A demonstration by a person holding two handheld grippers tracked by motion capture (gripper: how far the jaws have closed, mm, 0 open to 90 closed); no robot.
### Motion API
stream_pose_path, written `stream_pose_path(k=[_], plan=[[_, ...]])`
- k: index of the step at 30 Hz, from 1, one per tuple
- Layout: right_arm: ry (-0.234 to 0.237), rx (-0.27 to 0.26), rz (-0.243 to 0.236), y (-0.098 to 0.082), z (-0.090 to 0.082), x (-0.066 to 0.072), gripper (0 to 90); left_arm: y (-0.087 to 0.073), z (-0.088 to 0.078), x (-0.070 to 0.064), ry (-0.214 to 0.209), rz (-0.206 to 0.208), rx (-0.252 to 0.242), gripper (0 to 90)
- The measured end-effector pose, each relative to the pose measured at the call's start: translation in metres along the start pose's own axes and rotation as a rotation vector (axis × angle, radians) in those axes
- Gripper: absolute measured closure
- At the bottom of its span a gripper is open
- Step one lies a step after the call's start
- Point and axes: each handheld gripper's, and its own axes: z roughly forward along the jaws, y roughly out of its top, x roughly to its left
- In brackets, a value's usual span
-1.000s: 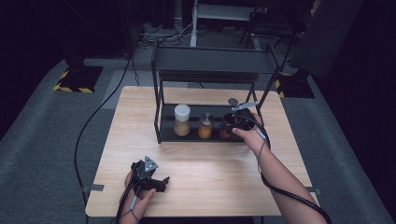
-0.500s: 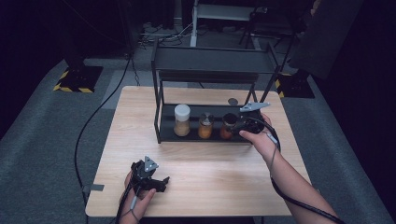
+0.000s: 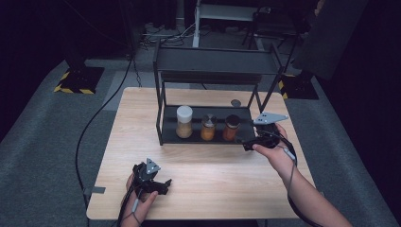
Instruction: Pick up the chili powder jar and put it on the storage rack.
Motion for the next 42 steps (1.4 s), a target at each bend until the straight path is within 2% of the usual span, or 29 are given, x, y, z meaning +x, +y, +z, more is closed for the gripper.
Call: stream_pose_path(k=[3,11,19,31,42], plan=[[-0.012,-0.011,-0.021,-0.008,-0.008,0.007,8.8,0.000,0.000,0.000,0.000,0.000,0.000,0.1],[-0.006,-0.032,-0.031,-0.032,-0.022,0.020,8.7,0.000,0.000,0.000,0.000,-0.001,0.000,0.1],[0.001,-0.039,-0.006,-0.057,-0.029,0.023,6.2,0.000,0.000,0.000,0.001,-0.001,0.000,0.1],[0.007,-0.001,0.022,-0.088,-0.020,0.019,5.4,0.000,0.000,0.000,0.001,-0.001,0.000,0.1],[0.027,0.046,0.027,-0.113,-0.002,0.017,4.7,0.000,0.000,0.000,0.001,-0.001,0.000,0.1]])
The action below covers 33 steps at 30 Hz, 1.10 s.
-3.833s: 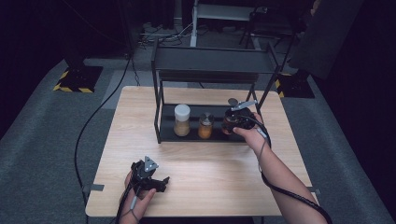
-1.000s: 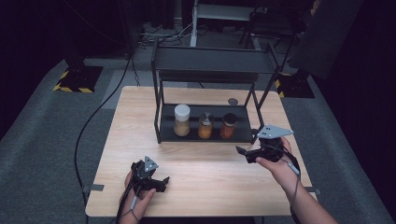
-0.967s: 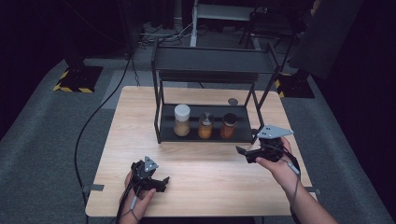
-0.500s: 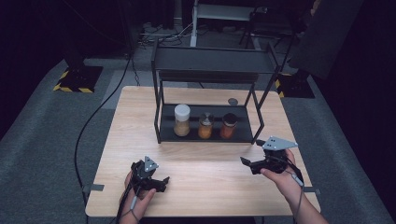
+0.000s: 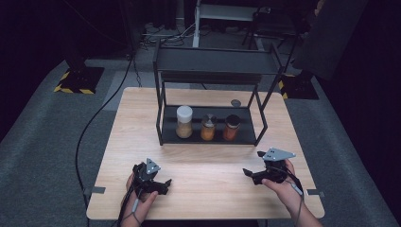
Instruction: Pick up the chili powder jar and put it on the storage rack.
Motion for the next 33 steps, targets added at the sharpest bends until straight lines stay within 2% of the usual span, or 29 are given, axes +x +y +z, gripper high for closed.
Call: stream_pose_path(k=[12,18,33], plan=[[0.005,0.025,0.018,-0.020,0.010,0.001,4.4,0.000,0.000,0.000,0.000,0.000,0.000,0.1],[0.005,0.046,0.011,-0.025,0.013,0.002,4.4,0.000,0.000,0.000,0.000,0.000,0.000,0.1],[0.003,0.073,0.032,-0.039,0.017,0.003,4.4,0.000,0.000,0.000,0.000,0.000,0.000,0.1]])
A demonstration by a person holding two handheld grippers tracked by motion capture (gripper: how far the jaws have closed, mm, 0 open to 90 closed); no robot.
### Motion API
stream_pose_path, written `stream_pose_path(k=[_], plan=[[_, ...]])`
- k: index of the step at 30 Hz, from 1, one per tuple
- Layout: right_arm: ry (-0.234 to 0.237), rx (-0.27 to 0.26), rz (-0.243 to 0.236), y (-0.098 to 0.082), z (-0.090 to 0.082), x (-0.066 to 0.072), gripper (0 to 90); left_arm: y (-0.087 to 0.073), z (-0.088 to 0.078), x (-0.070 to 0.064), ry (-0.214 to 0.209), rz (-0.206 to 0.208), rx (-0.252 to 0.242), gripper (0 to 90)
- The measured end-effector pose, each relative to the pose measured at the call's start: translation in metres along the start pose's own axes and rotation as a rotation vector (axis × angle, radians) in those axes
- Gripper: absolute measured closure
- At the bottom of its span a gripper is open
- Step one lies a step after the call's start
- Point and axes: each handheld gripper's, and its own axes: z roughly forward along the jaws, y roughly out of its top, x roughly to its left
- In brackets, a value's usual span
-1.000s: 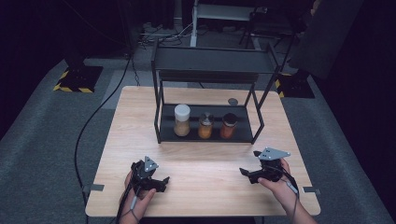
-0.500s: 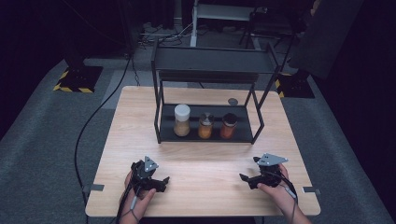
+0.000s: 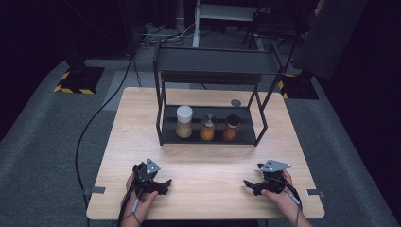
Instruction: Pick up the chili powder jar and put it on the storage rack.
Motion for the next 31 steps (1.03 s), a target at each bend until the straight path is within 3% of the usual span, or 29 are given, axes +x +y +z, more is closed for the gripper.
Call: stream_pose_path(k=[8,12,31], plan=[[-0.008,0.036,-0.008,0.0022,0.0027,0.0019,3.7,0.0000,0.0000,-0.0001,0.000,0.000,0.000,0.1],[-0.025,0.045,0.019,0.0035,0.0033,0.0053,1.6,-0.0001,0.0000,-0.0001,0.001,0.000,-0.001,0.1],[-0.033,0.046,0.031,0.0039,0.0042,0.0080,0.6,-0.0002,0.0000,-0.0002,0.001,0.000,-0.001,0.1]])
